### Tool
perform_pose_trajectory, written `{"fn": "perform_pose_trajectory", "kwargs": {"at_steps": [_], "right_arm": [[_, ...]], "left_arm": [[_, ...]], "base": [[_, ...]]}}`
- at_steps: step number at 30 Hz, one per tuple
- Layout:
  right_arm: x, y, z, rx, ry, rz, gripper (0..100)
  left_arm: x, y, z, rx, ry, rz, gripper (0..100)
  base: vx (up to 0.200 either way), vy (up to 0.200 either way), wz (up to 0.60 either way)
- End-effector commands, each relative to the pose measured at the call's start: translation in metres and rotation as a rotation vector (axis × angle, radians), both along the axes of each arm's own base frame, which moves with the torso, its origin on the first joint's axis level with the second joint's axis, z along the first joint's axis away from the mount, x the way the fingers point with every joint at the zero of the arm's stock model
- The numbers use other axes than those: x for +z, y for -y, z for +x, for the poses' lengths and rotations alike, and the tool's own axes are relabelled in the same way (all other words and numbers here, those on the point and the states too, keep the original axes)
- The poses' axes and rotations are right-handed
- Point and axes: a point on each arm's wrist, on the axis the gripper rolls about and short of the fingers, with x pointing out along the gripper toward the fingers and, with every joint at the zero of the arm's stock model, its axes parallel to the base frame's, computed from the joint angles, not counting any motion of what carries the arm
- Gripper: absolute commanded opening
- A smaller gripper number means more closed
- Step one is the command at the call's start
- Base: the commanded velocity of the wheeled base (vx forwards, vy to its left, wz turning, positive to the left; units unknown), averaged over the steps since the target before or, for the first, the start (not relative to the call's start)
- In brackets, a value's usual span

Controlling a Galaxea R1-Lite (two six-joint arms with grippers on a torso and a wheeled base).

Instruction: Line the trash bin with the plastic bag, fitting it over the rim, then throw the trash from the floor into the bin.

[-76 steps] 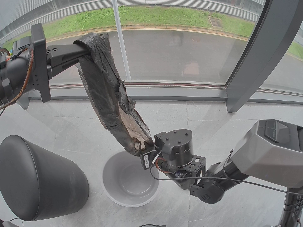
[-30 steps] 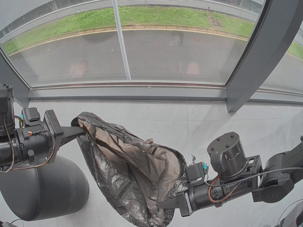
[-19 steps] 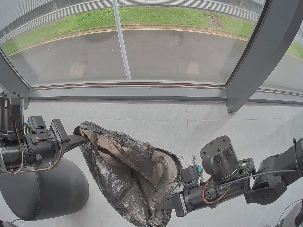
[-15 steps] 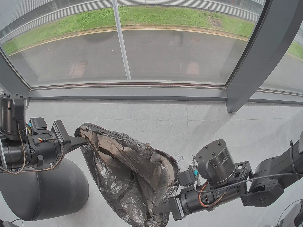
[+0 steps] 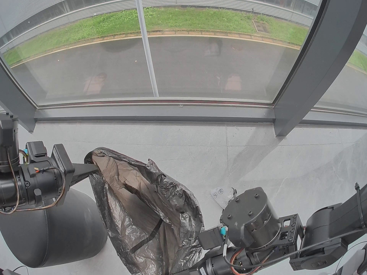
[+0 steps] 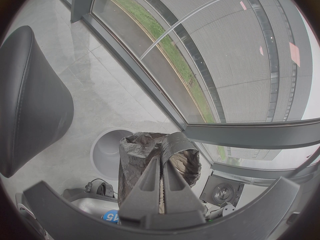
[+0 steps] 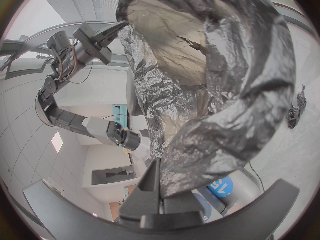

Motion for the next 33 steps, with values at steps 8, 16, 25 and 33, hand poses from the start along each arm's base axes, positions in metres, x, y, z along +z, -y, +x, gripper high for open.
{"fn": "perform_pose_trajectory", "kwargs": {"at_steps": [8, 16, 25, 33], "right_arm": [[0.016, -0.006, -0.011, 0.04, 0.026, 0.053, 0], [0.023, -0.013, -0.01, 0.05, 0.039, 0.08, 0], [0.023, -0.021, -0.014, 0.074, 0.046, 0.086, 0], [-0.007, -0.027, 0.012, 0.045, 0.07, 0.009, 0]], "left_arm": [[0.003, -0.009, -0.02, 0.004, 0.042, -0.017, 0], [0.005, -0.009, -0.02, 0.006, 0.049, -0.019, 0], [0.004, -0.009, -0.019, 0.009, 0.049, -0.014, 0], [-0.005, -0.003, -0.006, -0.016, 0.018, 0.024, 0]], "base": [[0.0, 0.0, 0.0], [0.0, 0.0, 0.0], [0.0, 0.0, 0.0], [0.0, 0.0, 0.0]]}}
